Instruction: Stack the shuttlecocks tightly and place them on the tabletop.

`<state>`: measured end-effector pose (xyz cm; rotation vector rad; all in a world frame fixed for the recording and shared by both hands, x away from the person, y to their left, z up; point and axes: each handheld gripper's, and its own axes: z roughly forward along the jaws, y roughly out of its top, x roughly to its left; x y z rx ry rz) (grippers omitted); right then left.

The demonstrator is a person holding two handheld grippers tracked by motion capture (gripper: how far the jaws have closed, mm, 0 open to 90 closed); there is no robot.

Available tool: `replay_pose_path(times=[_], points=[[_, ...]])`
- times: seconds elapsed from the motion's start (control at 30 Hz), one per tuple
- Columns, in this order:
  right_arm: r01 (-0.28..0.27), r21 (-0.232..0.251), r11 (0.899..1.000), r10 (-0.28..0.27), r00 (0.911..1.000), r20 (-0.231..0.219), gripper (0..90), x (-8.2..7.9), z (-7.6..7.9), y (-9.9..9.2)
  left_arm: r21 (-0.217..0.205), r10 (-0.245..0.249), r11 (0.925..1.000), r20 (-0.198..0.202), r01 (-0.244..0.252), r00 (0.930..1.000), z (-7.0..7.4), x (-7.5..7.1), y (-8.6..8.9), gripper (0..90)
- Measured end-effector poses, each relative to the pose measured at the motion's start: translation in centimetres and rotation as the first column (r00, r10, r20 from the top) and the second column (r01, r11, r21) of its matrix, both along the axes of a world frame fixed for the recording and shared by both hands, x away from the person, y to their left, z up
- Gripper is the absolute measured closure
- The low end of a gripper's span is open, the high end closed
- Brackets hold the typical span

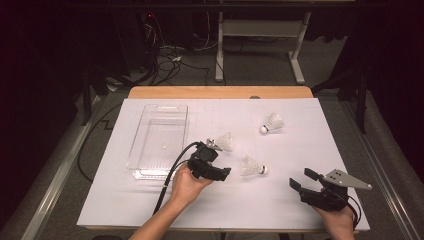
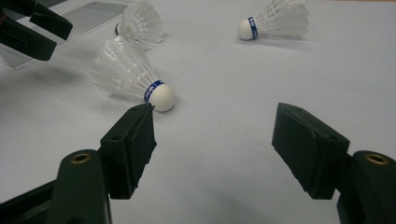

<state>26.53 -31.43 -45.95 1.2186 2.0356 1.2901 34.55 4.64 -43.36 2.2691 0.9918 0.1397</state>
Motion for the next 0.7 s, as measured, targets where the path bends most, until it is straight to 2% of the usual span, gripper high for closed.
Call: replay_pose_path(times=[0.23,0.37,0.7], points=[[0.000,0.002,1.000,0.000,1.0000,0.000,30.3,0.0,0.0,0.0,0.005,-0.001,1.0000,0.005,0.001,1.0000,-0.2,-0.5,0.3,28.3],[0.002,0.003,1.000,-0.002,1.0000,-0.001,30.3,-0.1,0.0,0.0,-0.008,0.004,1.0000,0.006,-0.004,1.0000,-0.3,-0.7,0.4,28.6],[0.005,0.002,1.000,-0.005,1.0000,-0.001,30.3,-0.1,0.0,0.0,-0.010,0.004,0.9999,0.005,-0.004,1.0000,-0.4,-1.3,1.2,28.9]])
